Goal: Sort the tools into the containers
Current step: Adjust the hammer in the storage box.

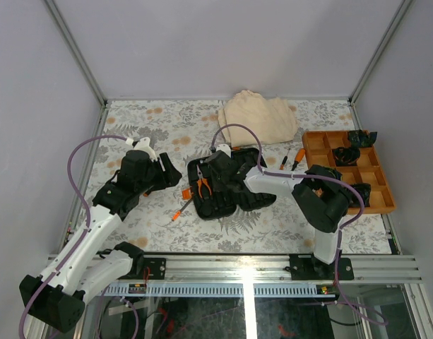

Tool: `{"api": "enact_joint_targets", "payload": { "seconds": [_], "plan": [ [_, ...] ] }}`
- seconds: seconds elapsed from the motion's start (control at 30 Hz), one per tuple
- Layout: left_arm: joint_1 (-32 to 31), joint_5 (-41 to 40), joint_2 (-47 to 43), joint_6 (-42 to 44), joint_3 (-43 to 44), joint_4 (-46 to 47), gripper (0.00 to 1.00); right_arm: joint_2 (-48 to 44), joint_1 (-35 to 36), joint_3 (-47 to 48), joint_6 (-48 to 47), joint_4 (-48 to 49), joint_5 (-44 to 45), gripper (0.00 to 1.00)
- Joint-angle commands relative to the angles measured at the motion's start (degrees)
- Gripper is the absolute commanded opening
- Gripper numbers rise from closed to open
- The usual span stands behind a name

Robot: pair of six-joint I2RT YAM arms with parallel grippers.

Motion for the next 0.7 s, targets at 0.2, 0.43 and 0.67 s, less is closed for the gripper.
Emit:
{"api": "enact_joint_targets", "payload": {
  "seconds": [0.2,0.43,0.67],
  "plan": [
    [0.5,-0.6,0.1,0.5,0.3,1.3,0.60,-3.7,0.0,3.0,-3.1,-1.7,2.4,0.41],
    [0.6,-0.6,0.1,0.6,0.2,1.3,0.60,-3.7,-0.1,6.3,-5.3,-3.1,3.2,0.42],
    [0.8,-0.4,0.0,0.6,0.3,1.2,0.61,-0.2,-1.5,11.5,-7.4,-5.8,2.1,0.27]
  ]
}}
